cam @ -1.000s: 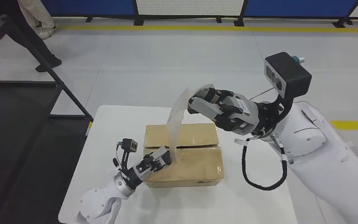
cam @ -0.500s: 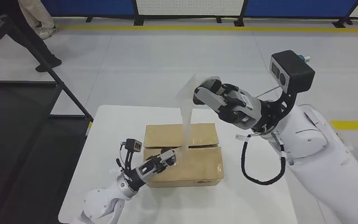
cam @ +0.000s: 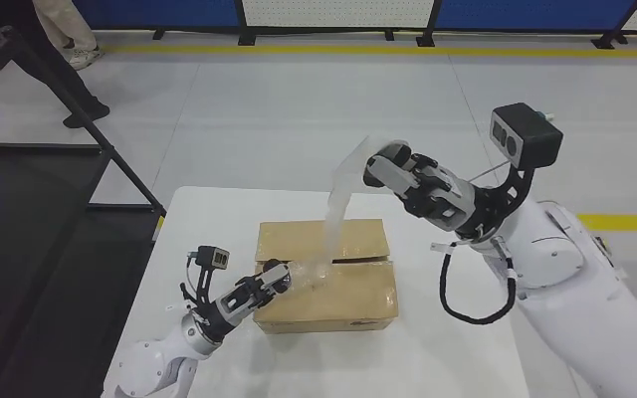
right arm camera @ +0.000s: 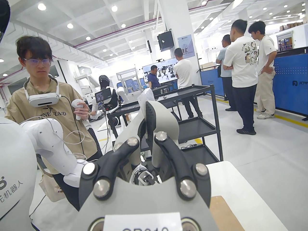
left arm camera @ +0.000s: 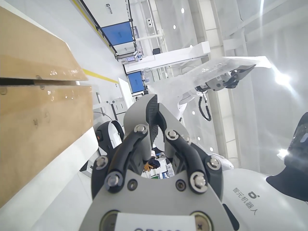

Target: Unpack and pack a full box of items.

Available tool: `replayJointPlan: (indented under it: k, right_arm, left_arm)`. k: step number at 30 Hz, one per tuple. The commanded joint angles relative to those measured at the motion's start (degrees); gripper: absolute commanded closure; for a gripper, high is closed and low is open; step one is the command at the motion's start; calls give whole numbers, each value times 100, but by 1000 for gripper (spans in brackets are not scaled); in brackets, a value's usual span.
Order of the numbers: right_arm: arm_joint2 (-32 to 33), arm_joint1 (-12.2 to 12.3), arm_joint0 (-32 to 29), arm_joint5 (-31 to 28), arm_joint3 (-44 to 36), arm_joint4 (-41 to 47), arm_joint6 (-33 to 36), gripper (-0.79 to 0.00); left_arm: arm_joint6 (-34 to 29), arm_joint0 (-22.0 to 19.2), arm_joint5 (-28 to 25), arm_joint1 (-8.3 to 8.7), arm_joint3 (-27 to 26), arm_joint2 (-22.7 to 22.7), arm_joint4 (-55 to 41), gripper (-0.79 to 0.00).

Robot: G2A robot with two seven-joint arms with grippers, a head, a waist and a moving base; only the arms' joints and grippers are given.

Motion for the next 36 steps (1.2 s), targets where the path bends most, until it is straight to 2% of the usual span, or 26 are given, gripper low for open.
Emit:
replayJointPlan:
  k: [1, 3, 4, 5, 6, 7, 18, 28, 36]
  right_arm:
    - [63, 15, -89, 66, 58, 88, 164, -271]
    - [100, 35, -159, 164, 113, 228, 465, -369]
    - [127, 44, -191, 188, 140, 311, 599, -474]
    - [148, 55, -232, 224, 177, 396, 748, -643]
    - [180, 66, -260, 257, 209, 477, 886, -739]
    - [228, 75, -293, 266, 244, 543, 960, -785]
    - [609, 196, -680, 809, 337, 916, 2105, -785]
    - [911, 234, -924, 1354, 331, 375, 2011, -785]
    - [976, 238, -987, 2051, 505, 145, 2150, -785]
  left_arm:
    - [-87, 119, 52, 34, -100, -213, -4, 0]
    - [-211, 212, 119, 69, -195, -402, 31, 0]
    - [-261, 264, 140, 83, -244, -477, 29, 0]
    - [-320, 305, 163, 98, -285, -550, 59, 0]
    - [-349, 342, 176, 111, -317, -619, 83, 0]
    - [-375, 376, 197, 122, -338, -674, 89, 0]
    - [-641, 500, 445, 223, -387, -1038, 206, 0]
    - [-683, 574, 550, 289, -334, -1259, 199, 0]
    - [-748, 589, 764, 341, -243, -1307, 289, 0]
